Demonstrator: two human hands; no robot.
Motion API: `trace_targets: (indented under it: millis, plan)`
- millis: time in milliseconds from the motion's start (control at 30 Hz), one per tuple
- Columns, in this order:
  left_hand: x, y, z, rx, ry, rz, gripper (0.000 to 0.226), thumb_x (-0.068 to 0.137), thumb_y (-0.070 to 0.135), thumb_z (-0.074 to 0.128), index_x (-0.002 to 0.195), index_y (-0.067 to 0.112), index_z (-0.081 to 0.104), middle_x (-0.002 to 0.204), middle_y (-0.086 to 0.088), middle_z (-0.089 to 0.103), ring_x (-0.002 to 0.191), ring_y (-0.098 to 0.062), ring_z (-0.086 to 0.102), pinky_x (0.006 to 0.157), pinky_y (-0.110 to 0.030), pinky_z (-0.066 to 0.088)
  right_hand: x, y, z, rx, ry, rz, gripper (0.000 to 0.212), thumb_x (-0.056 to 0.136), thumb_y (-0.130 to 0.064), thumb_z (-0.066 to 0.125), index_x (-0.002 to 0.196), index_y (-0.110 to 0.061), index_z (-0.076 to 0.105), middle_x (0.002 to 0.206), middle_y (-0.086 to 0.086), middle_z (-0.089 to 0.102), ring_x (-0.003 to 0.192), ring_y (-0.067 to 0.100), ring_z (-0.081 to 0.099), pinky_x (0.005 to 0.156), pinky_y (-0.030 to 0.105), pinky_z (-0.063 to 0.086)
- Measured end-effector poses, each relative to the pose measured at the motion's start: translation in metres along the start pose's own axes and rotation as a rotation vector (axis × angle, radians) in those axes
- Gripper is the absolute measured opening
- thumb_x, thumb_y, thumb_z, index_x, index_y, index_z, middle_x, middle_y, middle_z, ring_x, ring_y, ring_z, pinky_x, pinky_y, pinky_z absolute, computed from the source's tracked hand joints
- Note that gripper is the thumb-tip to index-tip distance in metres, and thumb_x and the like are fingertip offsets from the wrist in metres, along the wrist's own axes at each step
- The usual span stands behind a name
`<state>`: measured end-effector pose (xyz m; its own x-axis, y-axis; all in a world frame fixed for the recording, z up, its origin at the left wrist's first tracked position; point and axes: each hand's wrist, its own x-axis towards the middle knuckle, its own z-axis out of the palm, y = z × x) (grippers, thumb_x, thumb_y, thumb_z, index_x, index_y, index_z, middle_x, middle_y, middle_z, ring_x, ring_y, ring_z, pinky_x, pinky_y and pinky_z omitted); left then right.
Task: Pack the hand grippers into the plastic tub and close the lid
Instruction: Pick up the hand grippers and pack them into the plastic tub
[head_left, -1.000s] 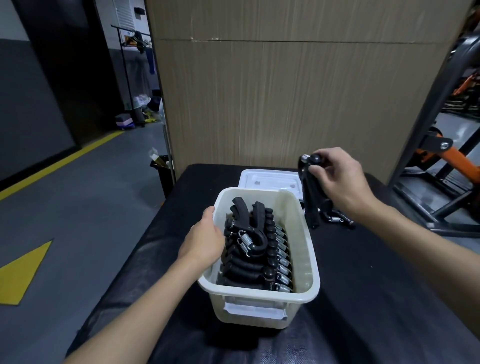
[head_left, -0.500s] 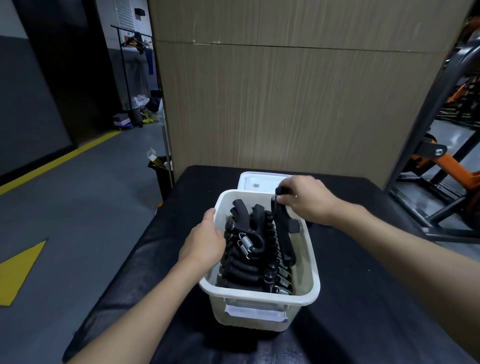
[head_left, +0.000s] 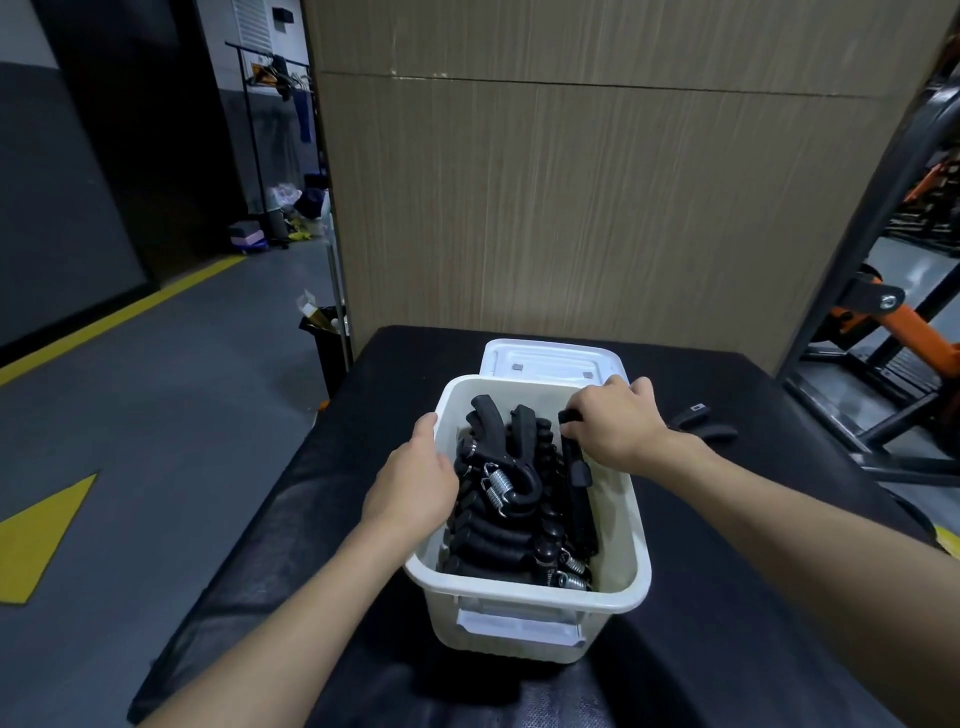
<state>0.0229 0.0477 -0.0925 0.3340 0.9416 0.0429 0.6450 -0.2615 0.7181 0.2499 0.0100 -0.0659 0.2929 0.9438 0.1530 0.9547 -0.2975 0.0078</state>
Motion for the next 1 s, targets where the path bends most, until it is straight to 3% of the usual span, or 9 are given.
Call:
trace_targets:
  millis: [133, 333, 433, 533, 667, 733, 833, 933, 1000]
  plan:
    - [-0.003, 0.000, -0.001, 0.028, 0.025, 0.036, 0.052, 0.098, 0.013, 0.034, 0.149, 0.023, 0.031, 0.113, -0.005, 0.060, 0.092, -0.026, 0.062, 0.076, -0.044, 0.055, -0.004, 0.002, 0.002, -0.001, 0.061, 0.070, 0.024, 0.091, -0.033, 0.050, 0.085, -0.017, 0.067, 0.078, -0.002, 0.061, 0.105, 0.024, 0.039, 0.079, 0.037, 0.021]
    - [-0.004, 0.010, -0.001, 0.383, 0.071, 0.105, 0.040, 0.095, 0.018, 0.041, 0.135, 0.016, 0.044, 0.126, -0.005, 0.037, 0.110, -0.027, 0.046, 0.091, -0.042, 0.046, -0.005, 0.007, -0.002, 0.011, 0.108, 0.079, 0.025, 0.089, -0.031, 0.058, 0.111, -0.033, 0.067, 0.104, -0.004, 0.054, 0.111, 0.025, 0.036, 0.087, 0.039, 0.028]
    - [-0.008, 0.026, 0.002, 0.645, 0.214, 0.335, 0.037, 0.087, 0.022, 0.050, 0.123, 0.020, 0.057, 0.130, -0.006, 0.046, 0.119, -0.028, 0.045, 0.098, -0.043, 0.034, -0.003, 0.012, -0.001, 0.099, 0.070, 0.147, 0.027, 0.088, -0.034, 0.062, 0.115, -0.035, 0.065, 0.125, 0.002, 0.049, 0.119, 0.027, 0.036, 0.094, 0.042, 0.032]
    - [-0.017, 0.056, 0.014, 0.474, 0.054, 0.563, 0.033, 0.094, 0.027, 0.045, 0.124, 0.022, 0.058, 0.123, 0.001, 0.056, 0.115, -0.022, 0.051, 0.099, -0.038, 0.034, -0.001, 0.021, 0.005, 0.292, 0.013, 0.194, 0.028, 0.086, -0.033, 0.065, 0.115, -0.035, 0.066, 0.121, 0.002, 0.051, 0.118, 0.027, 0.047, 0.098, 0.045, 0.036]
    - [-0.022, 0.084, 0.041, 0.198, -0.270, 0.473, 0.040, 0.097, 0.035, 0.049, 0.134, 0.021, 0.051, 0.128, 0.001, 0.058, 0.117, -0.021, 0.054, 0.098, -0.040, 0.044, -0.007, 0.036, 0.005, 0.504, -0.038, 0.155, 0.031, 0.089, -0.023, 0.061, 0.119, -0.028, 0.068, 0.075, -0.011, 0.053, 0.078, 0.014, 0.053, 0.077, 0.033, 0.048]
    - [-0.022, 0.084, 0.051, 0.113, -0.300, 0.447, 0.037, 0.096, 0.034, 0.052, 0.131, 0.021, 0.055, 0.125, 0.001, 0.061, 0.116, -0.019, 0.056, 0.097, -0.041, 0.046, -0.015, 0.043, 0.003, 0.640, -0.075, 0.144, 0.034, 0.093, -0.016, 0.053, 0.122, -0.024, 0.066, 0.071, -0.003, 0.058, 0.068, 0.010, 0.051, 0.065, 0.024, 0.044]
    - [-0.020, 0.080, 0.058, 0.063, -0.264, 0.464, 0.031, 0.098, 0.030, 0.053, 0.127, 0.022, 0.063, 0.126, 0.005, 0.063, 0.117, -0.014, 0.055, 0.099, -0.034, 0.044, -0.022, 0.058, 0.009, 0.809, 0.015, 0.230, 0.039, 0.093, -0.006, 0.044, 0.121, -0.019, 0.067, 0.091, 0.002, 0.069, 0.090, 0.014, 0.063, 0.081, 0.026, 0.050]
    - [-0.018, 0.078, 0.062, 0.050, -0.233, 0.470, 0.032, 0.098, 0.030, 0.054, 0.127, 0.023, 0.064, 0.126, 0.008, 0.064, 0.117, -0.011, 0.056, 0.098, -0.029, 0.043, -0.024, 0.073, 0.019, 0.796, 0.035, 0.354, 0.032, 0.089, -0.007, 0.047, 0.105, -0.021, 0.071, 0.083, -0.007, 0.063, 0.082, 0.013, 0.059, 0.073, 0.026, 0.048]
    - [-0.017, 0.077, 0.064, 0.039, -0.221, 0.433, 0.032, 0.096, 0.033, 0.056, 0.127, 0.025, 0.064, 0.126, 0.010, 0.064, 0.117, -0.010, 0.056, 0.098, -0.027, 0.043, -0.027, 0.078, 0.028, 0.758, 0.005, 0.431, 0.025, 0.087, -0.008, 0.049, 0.092, -0.023, 0.069, 0.080, -0.004, 0.063, 0.088, 0.020, 0.061, 0.082, 0.034, 0.050]
